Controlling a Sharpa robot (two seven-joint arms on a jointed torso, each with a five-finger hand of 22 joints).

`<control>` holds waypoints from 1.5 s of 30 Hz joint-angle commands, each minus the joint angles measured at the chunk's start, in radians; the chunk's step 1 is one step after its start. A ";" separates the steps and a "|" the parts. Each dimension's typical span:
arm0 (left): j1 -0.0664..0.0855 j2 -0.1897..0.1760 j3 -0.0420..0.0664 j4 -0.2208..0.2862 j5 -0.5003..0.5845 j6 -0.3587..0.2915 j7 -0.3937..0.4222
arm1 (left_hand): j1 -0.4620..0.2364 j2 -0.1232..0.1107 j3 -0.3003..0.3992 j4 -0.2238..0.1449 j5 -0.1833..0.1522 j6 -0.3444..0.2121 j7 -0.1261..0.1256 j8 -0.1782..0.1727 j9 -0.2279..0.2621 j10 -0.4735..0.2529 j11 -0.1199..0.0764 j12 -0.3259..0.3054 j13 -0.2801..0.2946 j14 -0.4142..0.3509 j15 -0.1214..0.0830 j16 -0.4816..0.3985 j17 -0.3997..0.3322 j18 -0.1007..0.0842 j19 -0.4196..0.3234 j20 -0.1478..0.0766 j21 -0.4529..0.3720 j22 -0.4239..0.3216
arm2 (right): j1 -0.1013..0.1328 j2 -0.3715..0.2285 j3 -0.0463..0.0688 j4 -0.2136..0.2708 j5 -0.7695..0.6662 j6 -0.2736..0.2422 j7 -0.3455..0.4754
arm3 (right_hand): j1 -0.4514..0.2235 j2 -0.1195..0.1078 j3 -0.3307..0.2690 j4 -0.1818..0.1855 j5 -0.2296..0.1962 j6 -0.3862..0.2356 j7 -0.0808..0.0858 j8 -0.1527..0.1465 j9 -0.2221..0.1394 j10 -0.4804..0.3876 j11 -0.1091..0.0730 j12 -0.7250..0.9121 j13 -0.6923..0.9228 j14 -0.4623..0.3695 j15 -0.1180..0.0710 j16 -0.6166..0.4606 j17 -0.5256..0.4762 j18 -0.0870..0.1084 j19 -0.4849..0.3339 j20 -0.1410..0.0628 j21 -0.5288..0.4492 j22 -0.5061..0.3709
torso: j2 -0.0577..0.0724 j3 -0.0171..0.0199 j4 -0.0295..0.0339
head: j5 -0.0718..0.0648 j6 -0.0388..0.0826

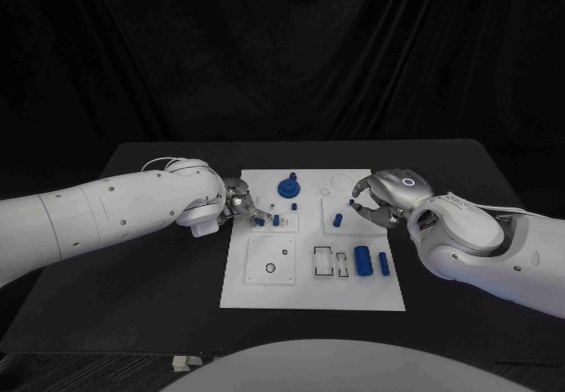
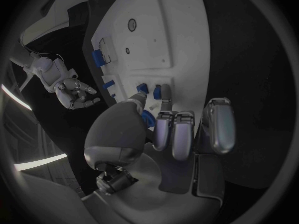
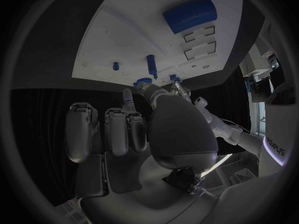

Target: Assemble the parts on the task board

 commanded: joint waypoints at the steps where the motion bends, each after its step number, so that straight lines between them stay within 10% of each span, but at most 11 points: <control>1: -0.003 0.003 0.000 -0.002 0.001 0.009 0.016 | -0.017 0.006 -0.017 0.003 0.004 0.003 0.005 -0.004 -0.003 0.051 0.008 -0.003 0.198 0.104 0.007 0.003 0.263 0.014 -0.004 0.004 -0.006 0.184 | -0.004 0.001 0.000 -0.001 -0.005 0.004 -0.012 | -0.010 0.003 0.005 -0.002 0.004 0.003 0.000 -0.001 -0.001 0.105 -0.004 0.003 0.262 0.060 -0.005 -0.006 0.018 0.003 0.033 -0.003 -0.006 0.208 | 0.000 0.0000 0.0001 | 0.000 0.000; 45: -0.004 0.003 0.000 0.004 0.001 -0.030 0.052 | -0.066 0.069 -0.151 0.002 0.062 0.005 -0.004 0.054 0.044 0.058 0.001 0.006 0.207 0.104 0.002 0.003 0.263 0.012 0.004 0.001 0.005 0.188 | -0.007 0.002 0.000 -0.006 -0.001 0.003 -0.008 | -0.010 0.003 0.006 -0.002 0.004 0.004 -0.001 -0.001 -0.002 0.105 -0.004 0.003 0.263 0.060 -0.005 -0.006 0.019 0.003 0.032 -0.003 -0.006 0.207 | 0.001 0.0000 0.0001 | -0.003 0.000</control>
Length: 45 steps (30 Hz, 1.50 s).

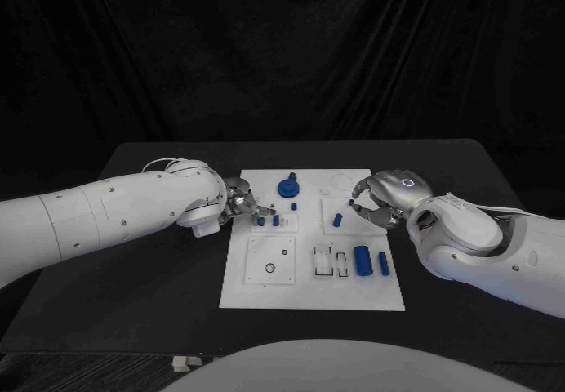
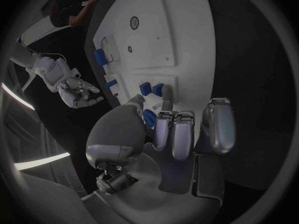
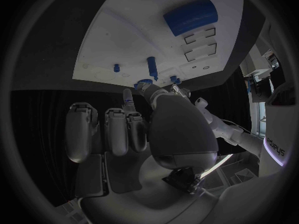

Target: Assemble the parts on the task board

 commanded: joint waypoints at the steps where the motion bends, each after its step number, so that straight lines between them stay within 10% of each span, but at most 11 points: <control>1: -0.002 0.000 0.001 0.005 0.002 -0.018 0.021 | 0.007 0.010 -0.011 -0.001 0.005 -0.003 -0.005 0.010 0.007 0.058 0.001 0.007 0.207 0.104 0.002 0.003 0.263 0.012 0.006 -0.001 0.005 0.188 | -0.003 0.000 0.000 0.000 -0.003 0.001 -0.009 | -0.010 0.003 0.007 -0.002 0.004 0.004 -0.001 -0.001 -0.001 0.105 -0.004 0.003 0.263 0.060 -0.005 -0.006 0.019 0.003 0.032 -0.003 -0.006 0.207 | 0.001 0.0000 0.0002 | -0.002 0.000; 26: 0.011 -0.033 0.002 0.046 0.002 -0.083 0.026 | 0.039 0.017 -0.039 -0.001 0.021 -0.017 -0.011 0.049 0.044 0.070 -0.005 0.020 0.220 0.104 -0.004 0.003 0.263 0.008 0.017 -0.006 0.023 0.193 | -0.003 -0.001 0.000 -0.003 -0.003 -0.003 -0.008 | -0.010 0.003 0.007 -0.002 0.004 0.004 -0.001 -0.001 -0.001 0.105 -0.004 0.003 0.263 0.060 -0.005 -0.006 0.019 0.003 0.032 -0.003 -0.006 0.207 | 0.001 0.0001 0.0002 | -0.003 0.000; 41: 0.027 -0.062 0.002 0.092 -0.001 -0.145 0.058 | 0.124 0.029 -0.072 -0.002 0.174 -0.081 -0.014 0.121 0.106 0.085 -0.009 0.036 0.238 0.104 -0.010 0.003 0.263 0.005 0.028 -0.013 0.040 0.197 | -0.004 -0.004 0.000 -0.002 -0.003 -0.003 -0.009 | -0.011 0.003 0.008 -0.002 0.005 0.004 0.000 -0.001 -0.002 0.105 -0.004 0.003 0.263 0.060 -0.005 -0.006 0.019 0.003 0.033 -0.003 -0.006 0.207 | -0.001 0.0007 0.0002 | -0.005 0.000; 42: 0.027 -0.064 0.002 0.095 -0.007 -0.141 0.058 | 0.154 0.027 -0.065 -0.009 0.249 -0.090 -0.015 0.126 0.109 0.085 -0.010 0.036 0.238 0.104 -0.010 0.003 0.263 0.005 0.027 -0.014 0.039 0.197 | -0.004 -0.004 0.000 -0.002 -0.003 -0.003 -0.009 | -0.011 0.003 0.009 -0.003 0.005 0.004 0.000 -0.001 -0.003 0.105 -0.004 0.004 0.263 0.060 -0.005 -0.006 0.019 0.002 0.033 -0.003 -0.006 0.207 | -0.001 0.0006 0.0002 | -0.005 0.000; 45: 0.027 -0.070 0.002 0.108 -0.032 -0.122 0.055 | 0.193 0.024 -0.052 -0.013 0.328 -0.098 -0.018 0.130 0.109 0.084 -0.012 0.035 0.237 0.104 -0.011 0.003 0.263 0.005 0.026 -0.014 0.038 0.197 | -0.004 -0.005 0.000 -0.002 -0.003 -0.003 -0.009 | -0.011 0.003 0.009 -0.003 0.005 0.004 0.000 -0.001 -0.003 0.105 -0.004 0.004 0.263 0.060 -0.005 -0.006 0.019 0.002 0.033 -0.003 -0.006 0.207 | 0.000 0.0001 0.0004 | -0.003 0.000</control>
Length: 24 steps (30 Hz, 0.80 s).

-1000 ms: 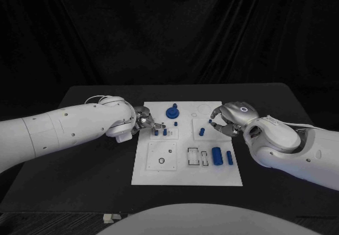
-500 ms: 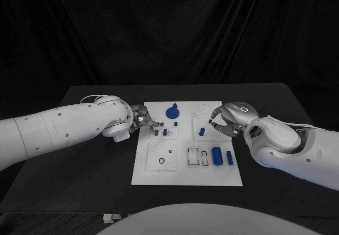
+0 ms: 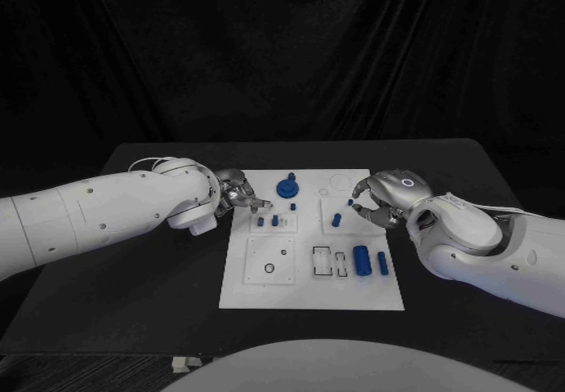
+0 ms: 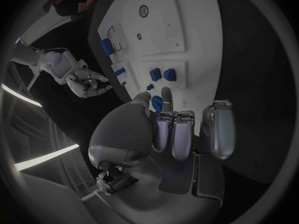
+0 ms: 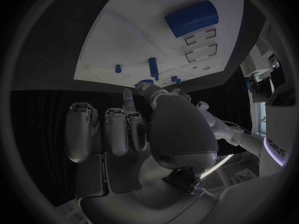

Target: Assemble the parts on the task board

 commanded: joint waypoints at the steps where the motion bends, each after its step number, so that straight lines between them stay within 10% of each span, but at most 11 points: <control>1: 0.003 -0.003 0.001 0.015 -0.033 0.010 0.016 | 0.021 -0.002 0.011 -0.001 0.047 -0.008 0.001 0.002 -0.002 0.083 -0.005 0.000 0.236 0.108 -0.008 0.003 0.263 0.006 0.004 0.000 0.001 0.196 | -0.002 -0.001 0.000 0.001 -0.004 -0.002 -0.009 | -0.008 0.000 0.005 0.001 0.005 0.004 0.000 -0.001 -0.001 0.105 -0.004 0.004 0.263 0.060 -0.005 -0.006 0.019 0.002 0.033 -0.003 -0.006 0.208 | 0.001 -0.0001 0.0001 | 0.002 0.000; 8: 0.003 -0.006 0.001 0.027 -0.064 0.070 -0.027 | 0.038 -0.007 0.021 0.003 0.080 -0.005 -0.001 -0.002 -0.011 0.081 -0.006 -0.002 0.234 0.108 -0.008 0.003 0.263 0.006 0.002 0.000 -0.002 0.195 | -0.002 -0.001 0.000 0.001 -0.004 -0.001 -0.009 | -0.008 0.000 0.005 0.001 0.005 0.004 0.000 -0.001 -0.001 0.105 -0.004 0.004 0.263 0.060 -0.005 -0.006 0.019 0.002 0.033 -0.003 -0.006 0.208 | 0.001 -0.0001 0.0000 | 0.005 0.000; 24: 0.002 0.009 0.001 0.010 -0.158 0.132 -0.075 | 0.013 -0.010 0.019 0.010 0.017 0.030 -0.009 0.011 -0.006 0.091 -0.014 0.008 0.246 0.108 -0.015 0.003 0.263 0.005 0.008 -0.006 0.007 0.197 | -0.002 -0.005 0.000 0.005 0.002 -0.008 -0.007 | -0.009 0.000 0.006 0.001 0.005 0.005 0.000 -0.001 -0.001 0.105 -0.003 0.004 0.263 0.061 -0.005 -0.005 0.020 0.002 0.033 -0.003 -0.005 0.208 | 0.001 -0.0001 -0.0003 | 0.005 0.000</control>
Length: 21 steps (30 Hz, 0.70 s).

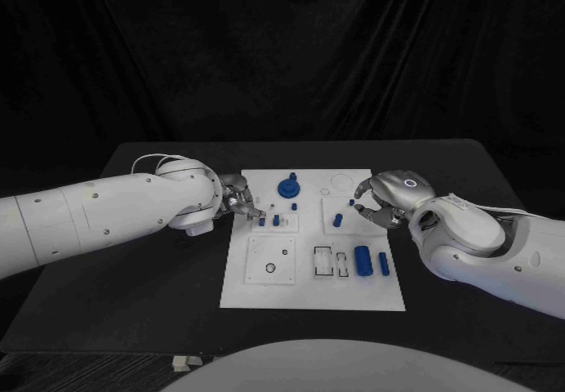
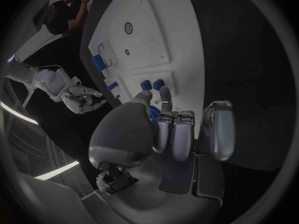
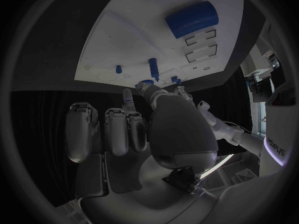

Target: Assemble the parts on the task board

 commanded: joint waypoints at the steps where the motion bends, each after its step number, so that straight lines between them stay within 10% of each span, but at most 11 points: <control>1: 0.002 0.006 0.001 -0.004 -0.032 0.037 -0.011 | -0.012 0.000 0.002 0.005 -0.004 -0.003 0.003 -0.011 -0.007 0.091 -0.007 0.000 0.245 0.104 -0.004 0.003 0.263 0.005 0.003 -0.003 -0.001 0.197 | -0.002 -0.002 0.000 0.003 -0.001 -0.008 -0.007 | -0.008 -0.001 0.006 0.001 0.005 0.005 0.000 -0.001 -0.001 0.105 -0.003 0.004 0.263 0.061 -0.005 -0.005 0.020 0.002 0.033 -0.003 -0.005 0.208 | 0.000 -0.0001 -0.0003 | -0.001 0.000; 21: -0.003 0.031 0.001 -0.022 -0.034 0.031 0.013 | -0.030 0.003 0.002 0.006 -0.013 -0.007 0.010 -0.037 -0.023 0.086 -0.001 -0.005 0.239 0.104 -0.001 0.003 0.263 0.006 -0.001 -0.001 -0.008 0.195 | -0.005 0.002 0.000 0.001 0.000 -0.006 -0.007 | -0.008 -0.001 0.006 0.001 0.005 0.005 0.000 -0.001 -0.001 0.105 -0.003 0.004 0.263 0.061 -0.005 -0.005 0.020 0.002 0.033 -0.003 -0.005 0.208 | 0.000 0.0001 0.0002 | -0.002 0.000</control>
